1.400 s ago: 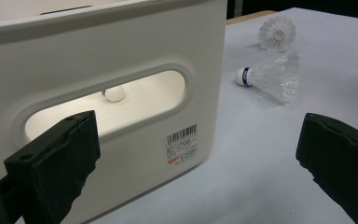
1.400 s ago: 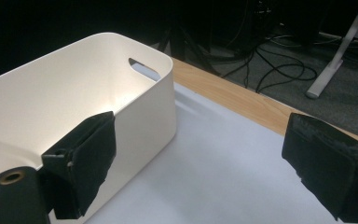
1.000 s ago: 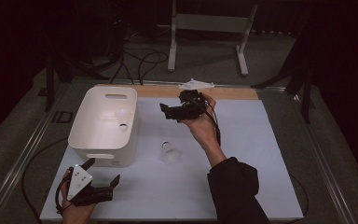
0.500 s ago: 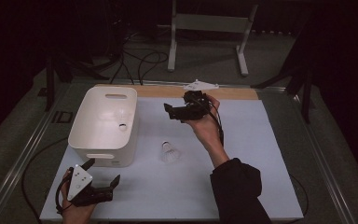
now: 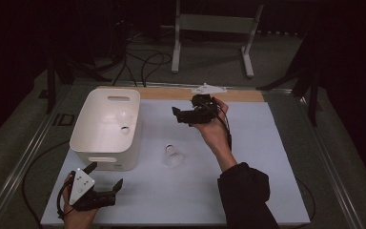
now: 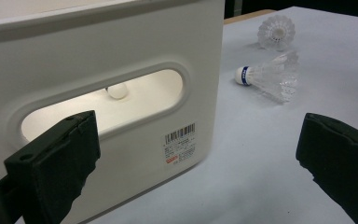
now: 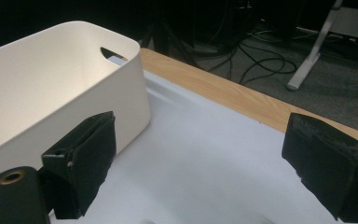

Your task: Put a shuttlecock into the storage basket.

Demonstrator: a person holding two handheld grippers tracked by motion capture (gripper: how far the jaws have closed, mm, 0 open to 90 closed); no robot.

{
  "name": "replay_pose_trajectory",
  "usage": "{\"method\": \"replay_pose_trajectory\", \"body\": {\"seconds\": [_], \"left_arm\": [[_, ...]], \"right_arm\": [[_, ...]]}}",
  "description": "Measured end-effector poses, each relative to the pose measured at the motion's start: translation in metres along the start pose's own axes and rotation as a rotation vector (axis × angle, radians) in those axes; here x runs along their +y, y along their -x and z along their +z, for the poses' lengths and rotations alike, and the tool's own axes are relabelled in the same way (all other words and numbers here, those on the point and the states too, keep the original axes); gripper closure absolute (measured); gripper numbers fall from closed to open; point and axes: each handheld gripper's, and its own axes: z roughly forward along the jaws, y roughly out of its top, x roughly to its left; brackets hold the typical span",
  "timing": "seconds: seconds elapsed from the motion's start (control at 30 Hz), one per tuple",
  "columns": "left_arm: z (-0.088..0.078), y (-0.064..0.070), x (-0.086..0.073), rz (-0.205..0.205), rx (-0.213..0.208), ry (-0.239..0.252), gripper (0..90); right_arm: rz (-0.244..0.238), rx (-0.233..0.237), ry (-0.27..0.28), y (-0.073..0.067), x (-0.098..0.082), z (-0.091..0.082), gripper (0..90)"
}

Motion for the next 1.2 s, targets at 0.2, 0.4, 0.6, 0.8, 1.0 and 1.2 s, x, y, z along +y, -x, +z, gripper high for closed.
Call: {"method": "replay_pose_trajectory", "body": {"seconds": [0.2, 0.4, 0.6, 0.8, 1.0, 1.2], "left_arm": [[0.0, 0.0, 0.0, 0.006, 0.0, -0.005, 0.3], [0.0, 0.0, 0.0, 0.005, 0.002, -0.005, 0.3], [0.0, 0.0, 0.0, 0.003, 0.001, -0.001, 0.3], [0.0, 0.0, 0.0, 0.003, 0.001, -0.001, 0.3], [0.0, 0.0, 0.0, 0.002, 0.001, -0.001, 0.4], [0.0, 0.0, 0.0, 0.003, 0.0, -0.002, 0.3]], "right_arm": [[0.006, -0.019, -0.015, 0.006, -0.005, 0.0, 9.6], [0.009, -0.032, -0.022, 0.012, -0.009, 0.001, 9.6], [0.018, -0.047, -0.031, 0.018, -0.014, 0.002, 9.7], [0.026, -0.058, -0.037, 0.021, -0.018, 0.003, 9.9], [0.036, -0.067, -0.044, 0.025, -0.022, 0.004, 9.9], [0.04, -0.079, -0.057, 0.029, -0.026, 0.006, 9.9]]}}
